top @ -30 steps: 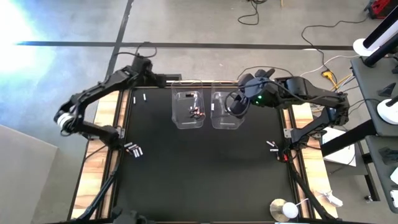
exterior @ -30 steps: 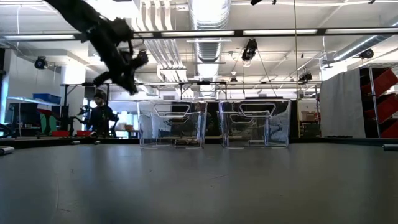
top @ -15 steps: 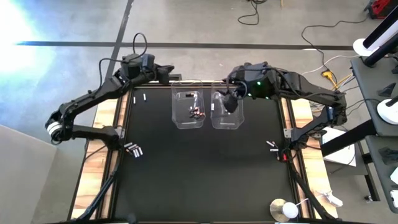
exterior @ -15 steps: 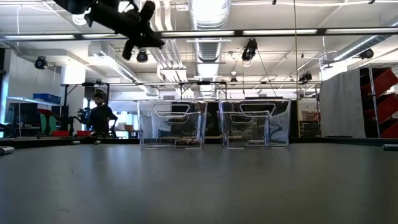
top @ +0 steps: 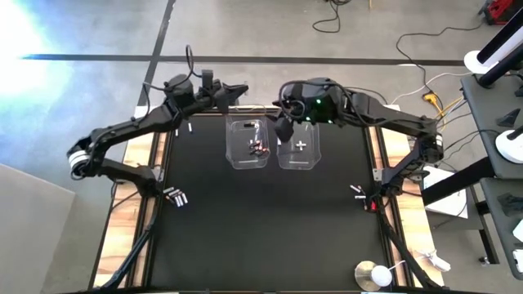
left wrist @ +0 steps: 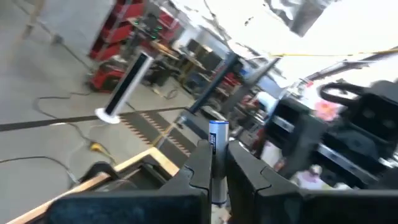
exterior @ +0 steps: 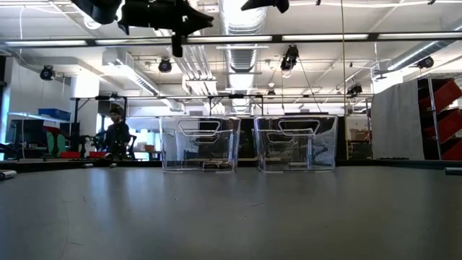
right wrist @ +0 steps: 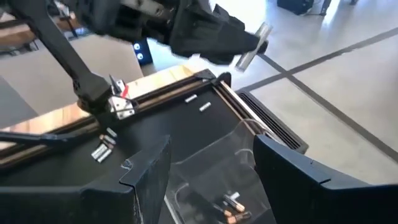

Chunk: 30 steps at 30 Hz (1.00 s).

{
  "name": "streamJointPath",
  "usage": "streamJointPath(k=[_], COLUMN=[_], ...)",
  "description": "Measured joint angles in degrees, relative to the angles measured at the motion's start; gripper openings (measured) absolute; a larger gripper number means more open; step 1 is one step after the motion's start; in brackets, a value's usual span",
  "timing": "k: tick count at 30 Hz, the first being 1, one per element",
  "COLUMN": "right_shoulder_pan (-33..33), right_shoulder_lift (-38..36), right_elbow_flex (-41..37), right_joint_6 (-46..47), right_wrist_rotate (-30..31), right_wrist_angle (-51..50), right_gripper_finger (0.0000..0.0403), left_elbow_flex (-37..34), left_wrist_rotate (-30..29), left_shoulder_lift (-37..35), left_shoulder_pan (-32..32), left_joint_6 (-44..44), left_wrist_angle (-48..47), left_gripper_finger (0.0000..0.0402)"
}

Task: Sort batteries
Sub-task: Put the white battery into the right transparent bin

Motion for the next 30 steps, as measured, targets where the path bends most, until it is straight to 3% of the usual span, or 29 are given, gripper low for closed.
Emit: streamJointPath(k=[9, 15, 30], right_shoulder_pan=[-3.08, -4.18, -4.91], right_shoulder_lift=[2.75, 3.64, 5.17], right_elbow_flex=[0.01, 0.01, 0.02], right_joint_6=[2.17, 1.68, 3.66], right_wrist_rotate=[-0.17, -9.21, -10.06], right_wrist_angle=[0.86, 2.52, 3.97], right_gripper_finger=[0.0219, 0.0219, 0.0219], left_elbow_flex=[0.0, 0.0, 0.0], left_wrist_rotate=[4.66, 6.56, 8.72], left_shoulder_lift=[2.51, 2.9, 5.22], left_shoulder_pan=[-3.77, -4.89, -7.12], left_joint_6=[-0.97, -0.59, -0.77], left_wrist_angle=[7.42, 7.45, 7.51], left_gripper_finger=[0.0007, 0.0007, 0.0007])
